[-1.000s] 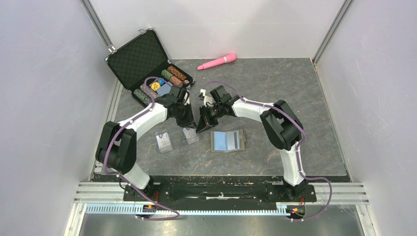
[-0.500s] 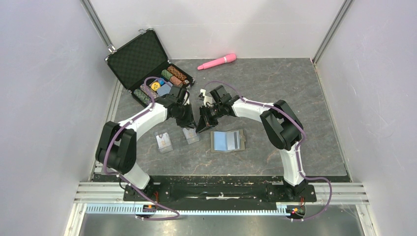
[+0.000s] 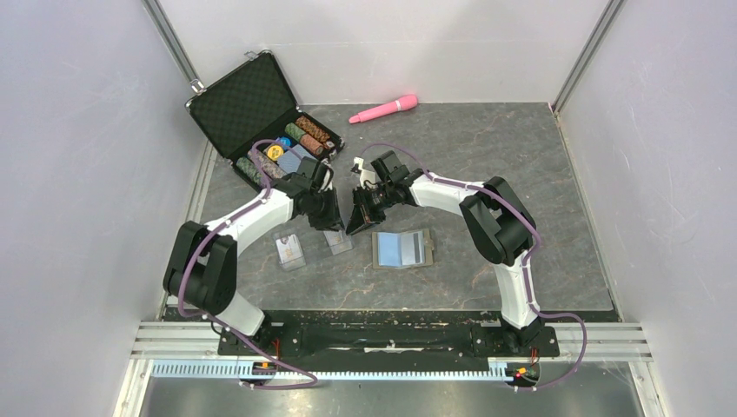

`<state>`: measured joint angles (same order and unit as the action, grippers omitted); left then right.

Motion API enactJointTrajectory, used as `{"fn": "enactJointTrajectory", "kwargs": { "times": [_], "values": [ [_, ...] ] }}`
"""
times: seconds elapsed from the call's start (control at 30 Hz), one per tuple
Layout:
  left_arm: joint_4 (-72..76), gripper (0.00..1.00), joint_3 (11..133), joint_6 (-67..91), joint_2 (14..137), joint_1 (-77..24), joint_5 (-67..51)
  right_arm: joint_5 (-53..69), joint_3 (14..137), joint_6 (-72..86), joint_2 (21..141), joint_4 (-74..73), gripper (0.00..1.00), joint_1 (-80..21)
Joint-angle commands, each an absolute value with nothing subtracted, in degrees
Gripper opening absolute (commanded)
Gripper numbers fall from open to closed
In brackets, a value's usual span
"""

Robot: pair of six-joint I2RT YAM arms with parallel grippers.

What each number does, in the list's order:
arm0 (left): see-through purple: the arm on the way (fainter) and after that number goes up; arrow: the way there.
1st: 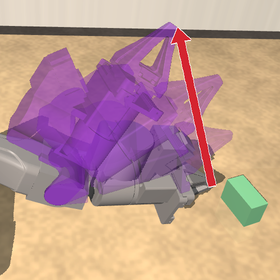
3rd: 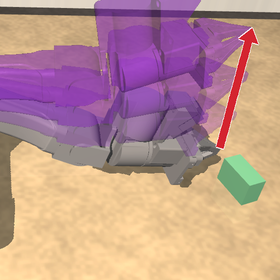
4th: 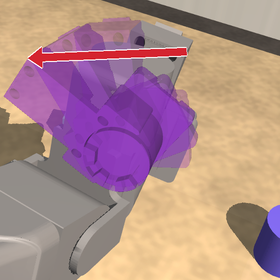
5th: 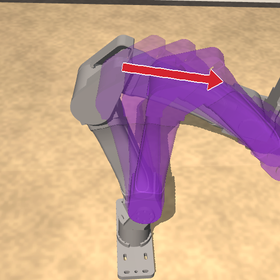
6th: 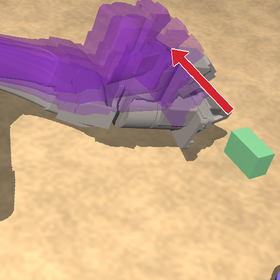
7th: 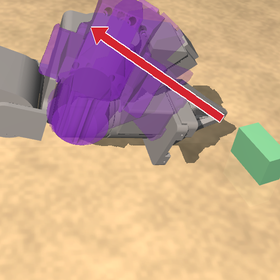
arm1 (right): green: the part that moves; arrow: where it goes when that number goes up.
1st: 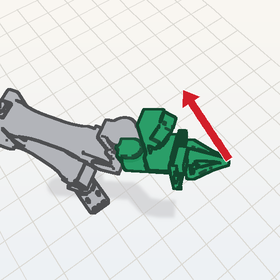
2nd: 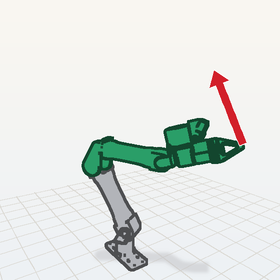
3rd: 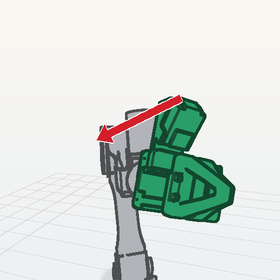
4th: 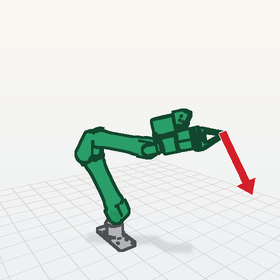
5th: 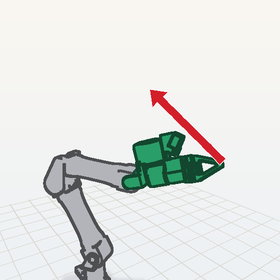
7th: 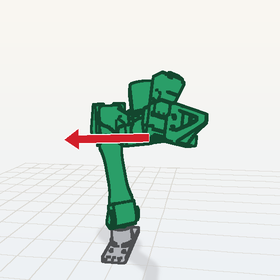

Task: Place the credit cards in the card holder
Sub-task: Pick up the credit card from the storage box.

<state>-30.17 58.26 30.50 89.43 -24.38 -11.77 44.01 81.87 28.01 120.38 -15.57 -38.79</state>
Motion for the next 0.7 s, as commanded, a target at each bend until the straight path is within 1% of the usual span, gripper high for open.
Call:
{"fn": "enactJointTrajectory", "kwargs": {
  "times": [0.0,0.1,0.17,0.23,0.33,0.43,0.47,0.6,0.67],
  "values": [
    [-34.1,0.30,55.8,28.2,87.9,-24.5,-7.3,45.4,81.0,26.3,120.4,-17.5,0.13,-40.2],
    [-33.9,0.29,55.4,28.1,87.8,-24.5,-7.5,45.4,81.0,26.2,120.4,-17.4,0.13,-40.3],
    [-33.5,0.28,55.0,28.2,87.7,-24.6,-7.5,45.4,80.8,26.2,120.3,-17.4,0.13,-40.3],
    [-32.8,0.21,54.7,28.4,88.0,-24.5,-8.2,45.4,80.7,26.2,120.2,-17.4,0.13,-40.3],
    [-32.5,0.03,54.9,28.9,88.1,-24.5,-8.9,45.2,80.8,26.1,120.0,-17.4,0.13,-40.2],
    [-32.6,0.02,55.5,29.3,86.2,-24.5,-8.8,44.6,81.2,25.8,119.1,-17.3,0.14,-40.0],
    [-32.9,0.02,56.0,29.3,85.1,-24.4,-8.8,44.3,81.4,25.6,118.3,-17.1,0.17,-39.7],
    [-34.9,0.02,58.0,28.8,81.2,-24.4,-9.0,42.1,81.4,25.6,114.5,-15.3,0.39,-38.2],
    [-35.9,0.02,58.9,28.6,78.7,-24.4,-8.9,41.5,80.5,26.0,112.0,-13.4,0.48,-37.3]
  ]
}}
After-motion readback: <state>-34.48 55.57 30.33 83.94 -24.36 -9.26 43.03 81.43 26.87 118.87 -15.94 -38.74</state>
